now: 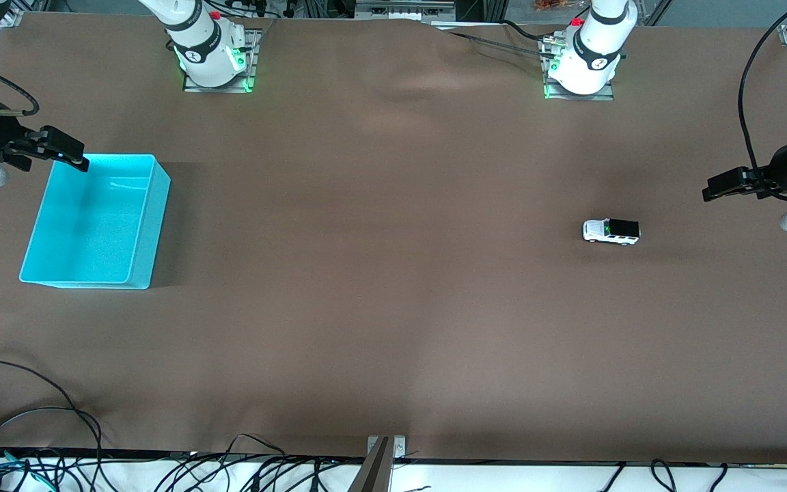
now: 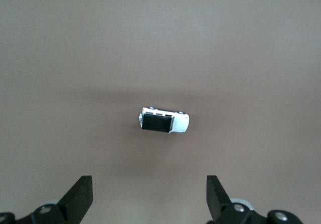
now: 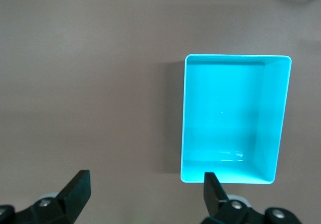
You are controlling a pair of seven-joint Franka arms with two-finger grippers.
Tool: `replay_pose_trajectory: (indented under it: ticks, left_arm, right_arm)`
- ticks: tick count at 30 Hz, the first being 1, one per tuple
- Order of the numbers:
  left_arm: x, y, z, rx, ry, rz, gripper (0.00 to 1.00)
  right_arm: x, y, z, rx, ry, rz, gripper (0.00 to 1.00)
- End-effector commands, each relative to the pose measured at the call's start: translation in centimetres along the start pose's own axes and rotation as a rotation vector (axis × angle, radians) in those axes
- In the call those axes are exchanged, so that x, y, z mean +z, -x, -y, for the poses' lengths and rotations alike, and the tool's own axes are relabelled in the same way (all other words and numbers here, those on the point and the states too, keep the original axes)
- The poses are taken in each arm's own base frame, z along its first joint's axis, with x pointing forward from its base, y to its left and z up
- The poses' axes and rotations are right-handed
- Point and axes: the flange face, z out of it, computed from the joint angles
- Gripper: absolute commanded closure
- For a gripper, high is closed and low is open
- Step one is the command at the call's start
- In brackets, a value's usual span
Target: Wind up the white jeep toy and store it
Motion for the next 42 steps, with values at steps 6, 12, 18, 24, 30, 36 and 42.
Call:
replay_pose_trajectory:
  ticks: [6, 12, 18, 24, 30, 36, 42]
  left_arm:
    - [-0.3, 0.3, -0.6, 0.033, 0.018, -0.010, 0.00]
    - [-0.3, 0.3, -0.7, 0.027, 0.017, -0.010, 0.00]
    - [0.1, -0.3, -0.7, 0.022, 0.017, -0.005, 0.00]
    - [0.7, -0.7, -0.7, 0.022, 0.017, 0.006, 0.00]
    - [1.5, -1.1, -0.7, -0.023, 0.017, 0.021, 0.00]
    - [2.5, -1.6, -0.7, -0.125, 0.014, 0.041, 0.00]
    - [3.4, -2.0, -0.8, -0.297, 0.008, 0.059, 0.00]
  right_arm:
    - [-0.8, 0.2, 0.2, -0.003, 0.012, -0.005, 0.00]
    - [-0.8, 0.1, 0.5, -0.009, 0.012, -0.009, 0.00]
    - [-0.9, 0.1, 0.5, -0.009, 0.012, -0.012, 0.00]
    - [-0.9, 0.1, 0.5, -0.007, 0.012, -0.014, 0.00]
    - [-0.9, 0.1, 0.6, -0.009, 0.012, -0.014, 0.00]
    - [-0.9, 0.1, 0.6, -0.009, 0.012, -0.014, 0.00]
    - [-0.9, 0.1, 0.8, -0.012, 0.012, -0.016, 0.00]
